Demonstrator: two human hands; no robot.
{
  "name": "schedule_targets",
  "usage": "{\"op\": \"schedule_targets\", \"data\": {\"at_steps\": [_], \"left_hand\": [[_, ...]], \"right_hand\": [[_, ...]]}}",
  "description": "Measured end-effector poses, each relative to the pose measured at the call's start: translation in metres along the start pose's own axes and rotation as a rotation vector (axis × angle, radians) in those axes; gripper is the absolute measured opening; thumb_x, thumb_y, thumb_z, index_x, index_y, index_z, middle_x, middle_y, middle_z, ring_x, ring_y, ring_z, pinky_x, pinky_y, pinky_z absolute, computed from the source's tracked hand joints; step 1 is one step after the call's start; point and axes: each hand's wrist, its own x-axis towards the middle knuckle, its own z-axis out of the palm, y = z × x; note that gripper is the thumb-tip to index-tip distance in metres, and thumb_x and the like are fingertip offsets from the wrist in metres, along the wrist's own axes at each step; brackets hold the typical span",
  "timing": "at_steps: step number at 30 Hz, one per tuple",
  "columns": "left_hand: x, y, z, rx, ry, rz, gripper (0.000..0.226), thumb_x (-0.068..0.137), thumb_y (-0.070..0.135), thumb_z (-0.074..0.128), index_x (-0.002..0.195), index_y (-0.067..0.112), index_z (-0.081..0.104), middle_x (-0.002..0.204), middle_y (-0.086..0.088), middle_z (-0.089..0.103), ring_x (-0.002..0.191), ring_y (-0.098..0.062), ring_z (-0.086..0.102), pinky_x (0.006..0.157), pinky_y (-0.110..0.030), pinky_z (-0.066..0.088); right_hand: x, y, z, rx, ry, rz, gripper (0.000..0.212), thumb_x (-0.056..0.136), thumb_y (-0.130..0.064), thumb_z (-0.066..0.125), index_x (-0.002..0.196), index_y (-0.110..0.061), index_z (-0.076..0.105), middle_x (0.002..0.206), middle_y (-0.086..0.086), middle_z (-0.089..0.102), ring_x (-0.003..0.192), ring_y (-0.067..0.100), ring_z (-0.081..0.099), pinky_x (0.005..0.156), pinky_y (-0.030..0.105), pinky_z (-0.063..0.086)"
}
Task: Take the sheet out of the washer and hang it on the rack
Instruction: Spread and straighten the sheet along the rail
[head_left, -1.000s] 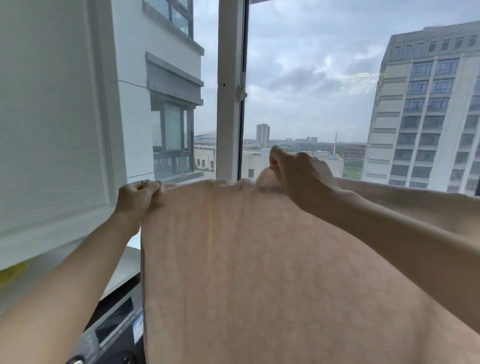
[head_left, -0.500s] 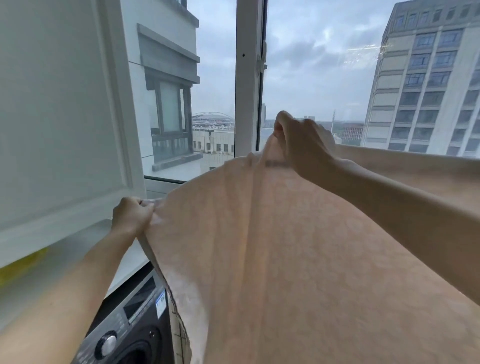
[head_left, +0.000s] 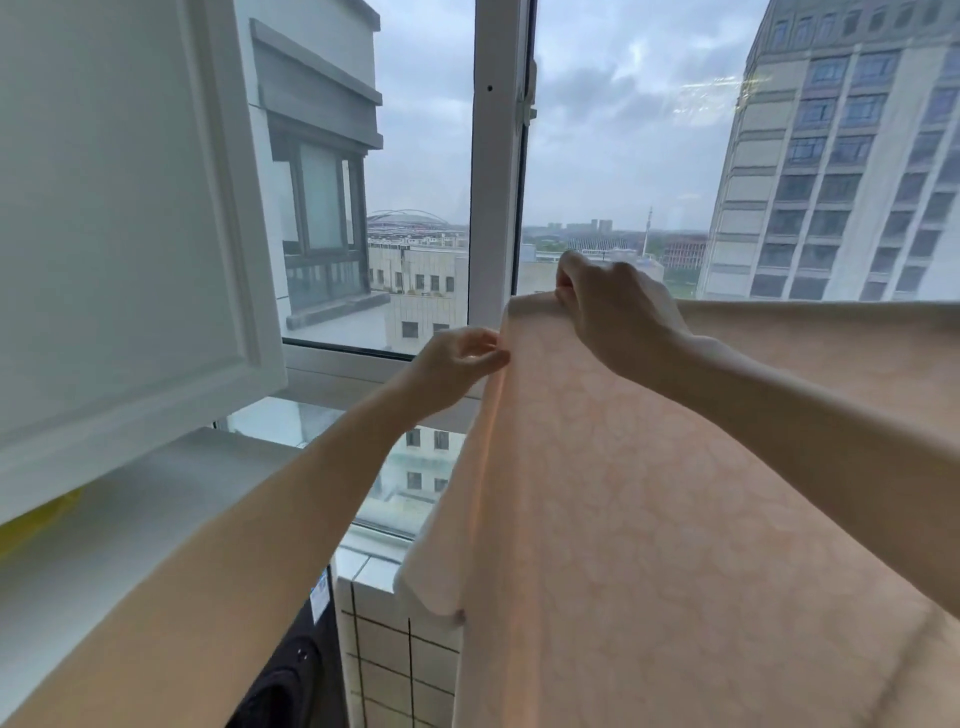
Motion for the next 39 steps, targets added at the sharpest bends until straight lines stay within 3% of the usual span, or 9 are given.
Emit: {"op": "schedule_targets", "data": {"at_steps": [4,10,16,22,24,26,30,36,39], "left_hand": [[0.004,-0.001,0.006,0.065,0.159,0.112,0.011,0.090,0.013,0.066,0.082,0.006,0.069,0.066,0.010,0.060,0.055,0.010,0.053,0.060,-0.007,0.041],[0.006,0.003,-0.017,-0.054,0.413,0.062,0.012,0.091,0.013,0.064,0.080,0.010,0.069,0.066,0.001,0.064,0.059,-0.012,0.058,0.056,-0.021,0.049],[0.008,-0.004,-0.021,-0.013,0.304,-0.089,0.017,0.090,0.017,0.064,0.075,0.013,0.069,0.065,0.002,0.063,0.059,-0.012,0.058,0.058,-0.024,0.048],[0.023,0.010,-0.022,-0.066,0.444,-0.025,0.016,0.094,0.021,0.061,0.084,0.011,0.068,0.065,0.004,0.059,0.060,-0.011,0.053,0.058,-0.026,0.046],[0.027,0.012,-0.022,-0.037,0.345,-0.066,0.012,0.094,0.023,0.061,0.089,0.014,0.067,0.076,0.001,0.063,0.068,-0.013,0.057,0.064,-0.029,0.050],[0.023,0.009,-0.018,-0.059,0.198,-0.120,0.013,0.095,0.027,0.060,0.097,0.015,0.063,0.089,-0.005,0.065,0.076,-0.017,0.062,0.073,-0.034,0.055],[0.002,0.000,-0.008,-0.163,0.087,-0.040,0.022,0.091,0.033,0.062,0.099,0.013,0.060,0.093,-0.005,0.068,0.081,-0.018,0.067,0.078,-0.032,0.057],[-0.013,-0.002,0.005,-0.010,0.148,0.075,0.024,0.082,0.028,0.075,0.095,0.012,0.065,0.087,0.003,0.068,0.072,-0.007,0.066,0.073,-0.018,0.054],[-0.010,0.000,0.012,0.125,0.279,0.103,0.015,0.082,0.025,0.076,0.088,0.015,0.065,0.080,0.010,0.066,0.068,0.003,0.061,0.067,-0.010,0.049]], "right_hand": [[-0.002,0.001,-0.001,-0.010,-0.003,0.017,0.009,0.097,-0.013,0.043,0.089,-0.014,0.047,0.061,0.001,0.049,0.051,0.016,0.041,0.048,0.027,0.023],[0.013,-0.004,-0.007,0.077,0.075,0.054,0.011,0.096,-0.016,0.043,0.091,-0.010,0.051,0.072,0.009,0.058,0.064,0.030,0.053,0.058,0.033,0.036],[0.015,-0.010,-0.002,0.076,-0.082,0.090,0.011,0.095,-0.015,0.046,0.087,-0.012,0.054,0.070,0.006,0.057,0.068,0.031,0.057,0.062,0.035,0.043],[0.033,-0.007,-0.006,0.102,-0.057,0.206,0.013,0.087,-0.005,0.049,0.080,-0.006,0.060,0.078,0.011,0.063,0.073,0.034,0.060,0.069,0.041,0.052],[0.034,-0.003,-0.005,0.118,-0.169,0.213,0.021,0.088,-0.004,0.051,0.068,-0.003,0.057,0.069,0.011,0.059,0.071,0.032,0.061,0.069,0.043,0.052],[0.031,0.000,-0.007,0.198,-0.244,0.172,0.020,0.090,-0.005,0.054,0.072,0.000,0.060,0.073,0.014,0.060,0.072,0.028,0.060,0.071,0.044,0.053],[0.010,-0.004,-0.015,0.268,-0.155,-0.022,0.009,0.089,-0.013,0.065,0.095,-0.007,0.064,0.090,0.008,0.067,0.079,0.020,0.064,0.074,0.035,0.056],[-0.016,-0.010,-0.005,0.087,0.020,-0.138,0.013,0.094,-0.017,0.058,0.104,-0.009,0.056,0.101,0.010,0.067,0.091,0.028,0.063,0.075,0.046,0.055],[-0.015,-0.011,-0.003,0.076,0.049,-0.132,0.016,0.094,-0.020,0.059,0.103,-0.007,0.057,0.101,0.009,0.067,0.092,0.027,0.061,0.077,0.046,0.052]]}}
